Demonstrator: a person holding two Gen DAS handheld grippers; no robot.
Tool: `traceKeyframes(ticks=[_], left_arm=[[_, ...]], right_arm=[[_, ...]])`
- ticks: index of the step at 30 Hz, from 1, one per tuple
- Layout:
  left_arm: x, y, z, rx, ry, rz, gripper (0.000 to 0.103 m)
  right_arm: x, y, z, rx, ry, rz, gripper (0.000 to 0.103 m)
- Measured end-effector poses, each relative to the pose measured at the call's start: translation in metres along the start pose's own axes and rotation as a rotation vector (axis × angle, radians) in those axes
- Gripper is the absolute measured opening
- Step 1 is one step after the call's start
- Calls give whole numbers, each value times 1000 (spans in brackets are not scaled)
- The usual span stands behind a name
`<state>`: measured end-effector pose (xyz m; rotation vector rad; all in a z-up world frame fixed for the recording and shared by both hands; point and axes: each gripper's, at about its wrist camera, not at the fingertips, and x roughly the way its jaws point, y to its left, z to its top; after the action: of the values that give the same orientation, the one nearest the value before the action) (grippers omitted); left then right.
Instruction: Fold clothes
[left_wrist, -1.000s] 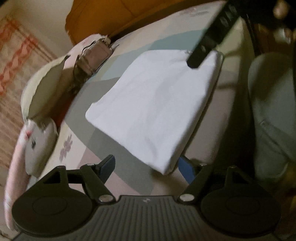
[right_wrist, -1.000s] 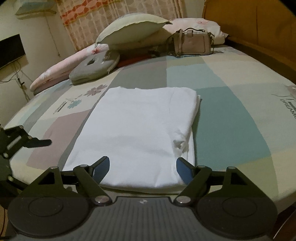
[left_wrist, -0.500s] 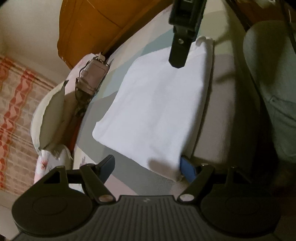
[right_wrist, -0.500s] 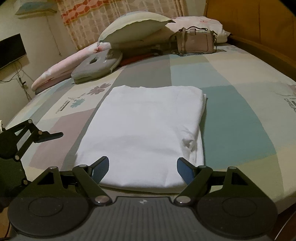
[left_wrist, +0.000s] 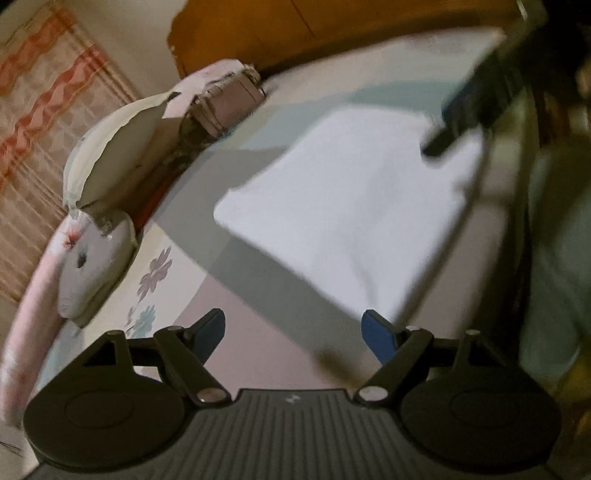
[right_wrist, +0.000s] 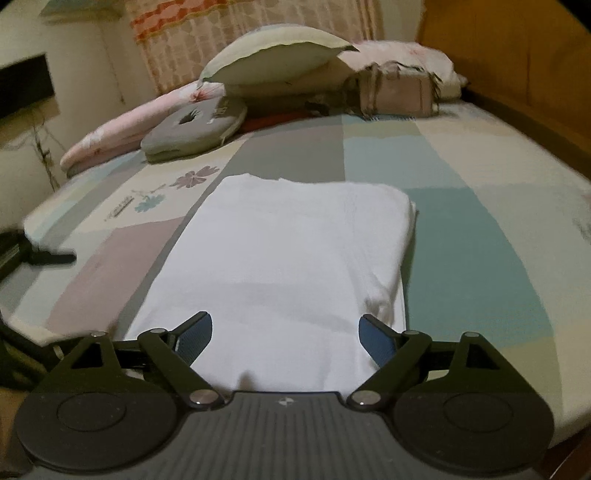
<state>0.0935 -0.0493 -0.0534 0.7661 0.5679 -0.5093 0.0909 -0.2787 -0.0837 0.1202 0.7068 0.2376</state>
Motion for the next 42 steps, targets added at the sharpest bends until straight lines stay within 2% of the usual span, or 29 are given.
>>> traceKeyframes(ticks=[3, 5, 7, 10, 13, 14, 15, 20, 23, 25, 27, 29, 32, 35, 38, 42], left_arm=[[13, 9, 20, -27, -54, -57, 82], [29, 12, 33, -24, -81, -85, 82], [49, 15, 43, -31, -94, -110, 82], [83, 23, 50, -69, -99, -159, 82], [122, 38, 44, -221, -47, -263, 85], [130, 45, 38, -305, -50, -305, 86], [132, 50, 35, -348, -60, -326, 86], [120, 62, 34, -360, -90, -329, 85], [127, 72, 26, -406, -76, -334, 87], [140, 71, 25, -413, -33, -324, 92], [148, 77, 24, -464, -14, -349, 92], [144, 86, 29, -488, -47, -336, 86], [134, 98, 37, -505, -114, -303, 86], [135, 98, 46, -477, -159, -325, 86], [153, 89, 49, -422, -134, -352, 86], [186, 96, 47, -447, -67, -330, 91]], right_arm=[[16, 6, -2, -62, 32, -44, 95], [23, 5, -9, -67, 57, -44, 95], [29, 5, -16, -72, 79, -44, 100], [27, 5, -23, -88, 70, -26, 103], [25, 6, -27, -106, 67, -18, 103], [25, 4, -26, -98, 67, -10, 103], [25, 2, -26, -88, 67, -2, 103], [23, -3, -26, -62, 54, 26, 103], [24, -2, -28, -72, 48, 22, 103], [24, -3, -28, -66, 45, 25, 103], [24, -5, -28, -54, 40, 32, 103], [23, -6, -27, -41, 36, 39, 103], [22, -9, -28, -27, 28, 56, 103], [21, -11, -28, -13, 22, 66, 103], [21, -12, -28, -2, 17, 71, 103], [19, -13, -30, 7, 11, 84, 103]])
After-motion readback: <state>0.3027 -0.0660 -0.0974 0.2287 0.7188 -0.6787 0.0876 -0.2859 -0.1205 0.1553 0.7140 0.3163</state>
